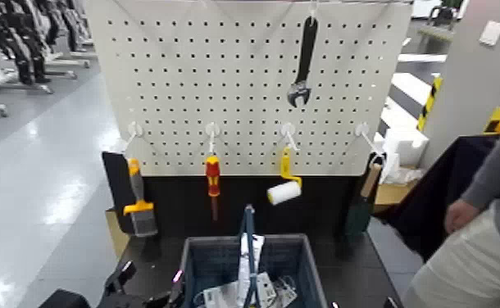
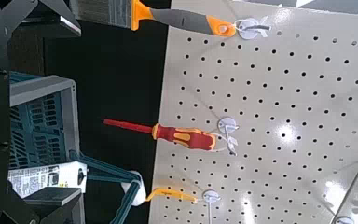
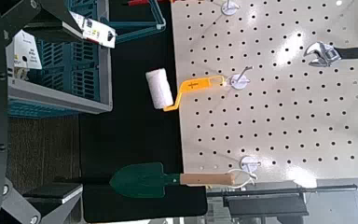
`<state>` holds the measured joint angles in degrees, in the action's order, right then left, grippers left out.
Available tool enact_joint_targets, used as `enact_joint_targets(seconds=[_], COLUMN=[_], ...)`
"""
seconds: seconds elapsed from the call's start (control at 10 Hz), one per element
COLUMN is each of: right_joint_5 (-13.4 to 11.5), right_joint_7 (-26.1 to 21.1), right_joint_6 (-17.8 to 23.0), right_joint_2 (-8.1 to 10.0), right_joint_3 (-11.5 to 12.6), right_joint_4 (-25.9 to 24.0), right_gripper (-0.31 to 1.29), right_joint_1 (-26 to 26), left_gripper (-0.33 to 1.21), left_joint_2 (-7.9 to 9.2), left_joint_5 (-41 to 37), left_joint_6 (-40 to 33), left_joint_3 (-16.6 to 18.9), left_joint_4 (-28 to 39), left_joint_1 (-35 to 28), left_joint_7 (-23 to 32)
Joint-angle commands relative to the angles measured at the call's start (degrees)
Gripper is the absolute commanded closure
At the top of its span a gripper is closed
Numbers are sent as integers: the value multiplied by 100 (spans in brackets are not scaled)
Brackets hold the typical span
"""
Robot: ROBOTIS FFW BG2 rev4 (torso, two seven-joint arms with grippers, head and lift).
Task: Put the black wrench into the crate.
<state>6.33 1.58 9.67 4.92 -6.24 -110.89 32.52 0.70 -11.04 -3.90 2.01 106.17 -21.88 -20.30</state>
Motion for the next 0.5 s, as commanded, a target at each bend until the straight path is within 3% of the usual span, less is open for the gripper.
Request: enact_joint_targets(seconds=[0.1,0.5], right_joint_5=[9,17], right_joint_7=[0,0], right_joint_6=[0,0], right_joint_2=[0,0], right_joint_3=[0,0], right_joint_4=[6,6], right_gripper=[17,17], right_joint_1=[0,0], left_gripper=[11,11], left_joint_2=[0,0], left_joint_5=[-4,23], left_joint_6=[-14,-84], left_joint_3=[2,-104], left_joint_4=[0,9], left_joint_1=[0,-71], left_joint_7=[9,35])
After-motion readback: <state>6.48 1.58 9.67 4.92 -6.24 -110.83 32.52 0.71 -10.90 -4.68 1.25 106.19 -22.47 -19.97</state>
